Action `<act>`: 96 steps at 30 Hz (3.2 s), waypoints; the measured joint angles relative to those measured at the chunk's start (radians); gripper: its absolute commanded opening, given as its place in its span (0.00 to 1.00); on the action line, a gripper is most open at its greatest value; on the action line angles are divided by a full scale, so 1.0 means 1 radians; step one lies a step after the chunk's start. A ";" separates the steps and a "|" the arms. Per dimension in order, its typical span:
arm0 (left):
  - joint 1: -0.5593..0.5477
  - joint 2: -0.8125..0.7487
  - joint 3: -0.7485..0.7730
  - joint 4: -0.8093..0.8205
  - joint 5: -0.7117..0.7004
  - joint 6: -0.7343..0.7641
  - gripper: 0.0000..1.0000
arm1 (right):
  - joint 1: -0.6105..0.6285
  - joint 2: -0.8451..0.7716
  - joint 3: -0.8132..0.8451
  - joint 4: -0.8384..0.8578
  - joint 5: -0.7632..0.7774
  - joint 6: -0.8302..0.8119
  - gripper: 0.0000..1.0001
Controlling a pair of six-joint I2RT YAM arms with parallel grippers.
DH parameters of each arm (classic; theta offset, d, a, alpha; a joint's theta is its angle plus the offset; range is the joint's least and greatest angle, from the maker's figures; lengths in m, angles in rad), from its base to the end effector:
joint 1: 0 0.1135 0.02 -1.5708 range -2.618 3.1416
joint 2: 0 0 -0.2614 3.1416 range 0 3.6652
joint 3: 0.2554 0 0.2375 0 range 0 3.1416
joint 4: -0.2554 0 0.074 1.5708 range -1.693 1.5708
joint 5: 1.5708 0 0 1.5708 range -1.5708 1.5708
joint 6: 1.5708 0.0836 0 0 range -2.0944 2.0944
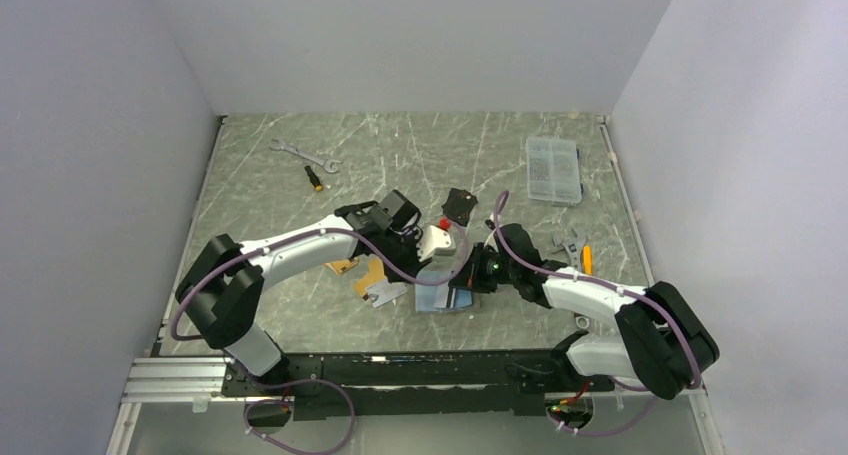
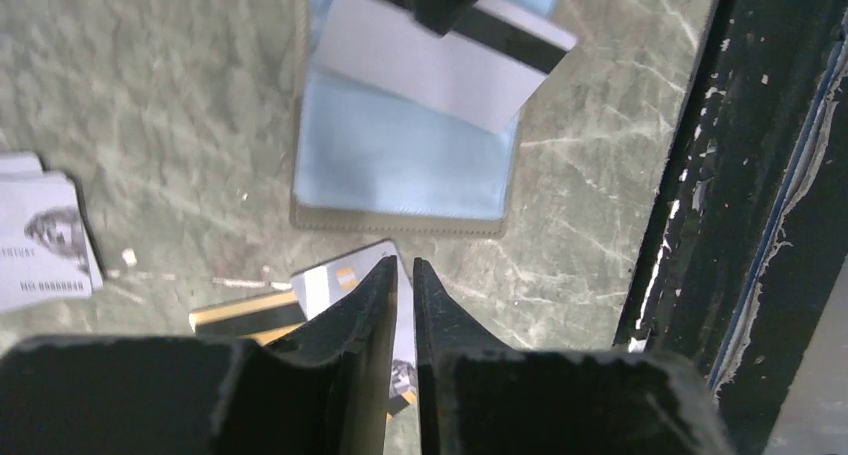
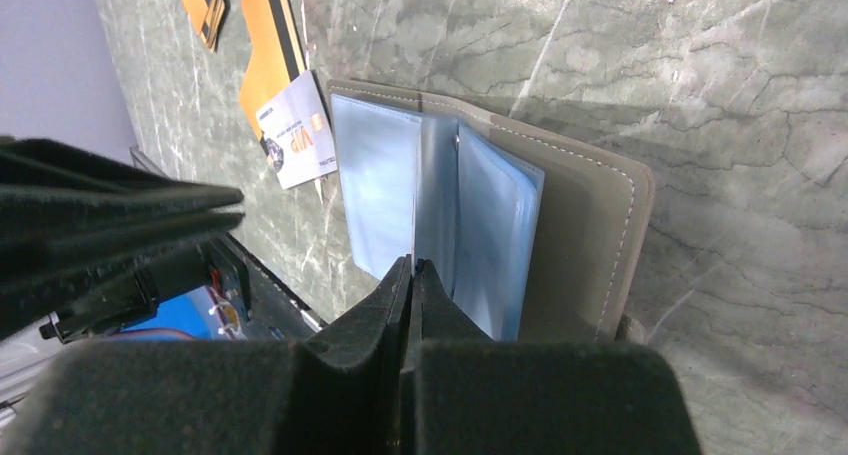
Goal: Put the credit cards into the card holder
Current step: Insert the credit card into the card holder.
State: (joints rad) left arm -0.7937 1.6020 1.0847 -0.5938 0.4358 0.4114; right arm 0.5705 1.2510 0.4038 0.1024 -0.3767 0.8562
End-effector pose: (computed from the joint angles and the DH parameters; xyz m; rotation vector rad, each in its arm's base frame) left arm 0.2020 -0.2558 0.1790 1.6386 2.1363 -0.7040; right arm 0.1909 0.1590 0.1263 0.1513 2.5386 1.0920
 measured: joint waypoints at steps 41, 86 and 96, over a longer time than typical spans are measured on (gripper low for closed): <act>-0.193 0.127 -0.032 0.123 -0.299 0.127 0.02 | -0.028 -0.105 -0.174 0.183 0.061 0.116 0.00; -0.201 0.119 -0.048 0.140 -0.312 0.119 0.00 | -0.045 -0.152 -0.317 0.461 0.075 0.226 0.00; -0.204 0.114 -0.054 0.145 -0.313 0.118 0.00 | -0.030 -0.046 -0.317 0.523 0.052 0.233 0.00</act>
State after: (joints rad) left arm -0.9977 1.7161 1.0306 -0.4484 0.1226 0.5293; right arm 0.5404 1.2053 0.0868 0.6258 -0.3248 1.0893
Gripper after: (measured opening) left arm 0.010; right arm 0.009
